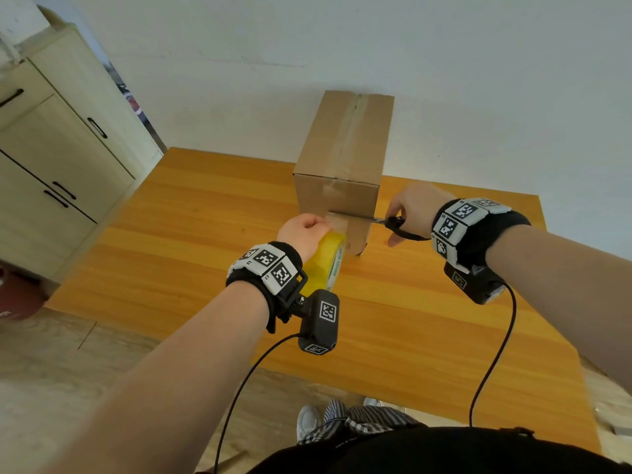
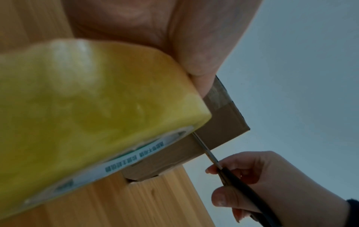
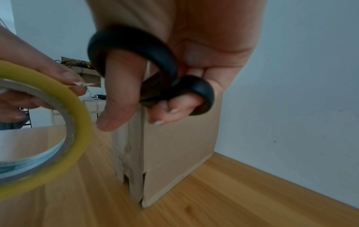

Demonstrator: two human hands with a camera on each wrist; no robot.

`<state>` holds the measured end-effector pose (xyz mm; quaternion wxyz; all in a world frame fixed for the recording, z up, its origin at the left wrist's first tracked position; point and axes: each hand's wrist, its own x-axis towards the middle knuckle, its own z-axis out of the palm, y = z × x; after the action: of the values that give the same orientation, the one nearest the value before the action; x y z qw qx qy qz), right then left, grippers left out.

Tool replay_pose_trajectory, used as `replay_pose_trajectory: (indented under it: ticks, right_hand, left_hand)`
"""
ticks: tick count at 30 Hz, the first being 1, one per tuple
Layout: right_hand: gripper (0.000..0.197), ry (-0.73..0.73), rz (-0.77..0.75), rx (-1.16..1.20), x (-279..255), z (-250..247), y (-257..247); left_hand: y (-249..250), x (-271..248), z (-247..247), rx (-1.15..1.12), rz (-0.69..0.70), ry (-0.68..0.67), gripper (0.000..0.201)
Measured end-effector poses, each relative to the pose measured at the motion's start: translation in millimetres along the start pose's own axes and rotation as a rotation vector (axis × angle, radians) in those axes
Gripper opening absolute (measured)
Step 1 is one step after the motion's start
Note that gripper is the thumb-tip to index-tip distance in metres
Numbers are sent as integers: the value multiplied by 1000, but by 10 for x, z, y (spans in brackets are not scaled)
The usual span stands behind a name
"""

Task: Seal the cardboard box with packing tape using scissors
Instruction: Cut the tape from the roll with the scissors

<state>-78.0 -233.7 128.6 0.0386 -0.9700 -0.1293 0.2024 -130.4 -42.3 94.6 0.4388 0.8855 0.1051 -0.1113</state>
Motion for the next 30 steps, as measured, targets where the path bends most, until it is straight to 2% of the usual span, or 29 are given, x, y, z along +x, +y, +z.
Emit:
replay_pose_trajectory:
  ticks: [7, 11, 14, 18, 22, 24, 27, 30]
  right_hand:
    - [57, -103, 5, -48, 22, 466, -93]
    - [39, -173, 37, -62, 77, 815, -172]
    - [33, -191, 40, -90, 98, 1026, -201]
    - [23, -227, 26, -94, 83, 1207, -236]
    - [16, -162, 40, -87, 68, 1311, -260]
    - [22, -140, 42, -152, 47, 1323, -282]
    - [38, -138, 13, -298, 53, 1351, -310]
    - [34, -162, 109, -78, 48, 1421, -335]
  left_hand:
    - [-170, -60, -37, 4, -58, 0, 17]
    - [-279, -93, -23, 3, -100, -12, 16]
    - [-332, -124, -13, 28, -109, -32, 27]
    - [-408, -125, 3, 18, -116, -33, 29]
    - [-474, -100, 21, 12, -121, -36, 19]
    - [-485, -90, 28, 8, -115, -40, 13]
    - [-496, -73, 41, 7, -105, -59, 13]
    - [-501, -47, 56, 3, -89, -67, 17]
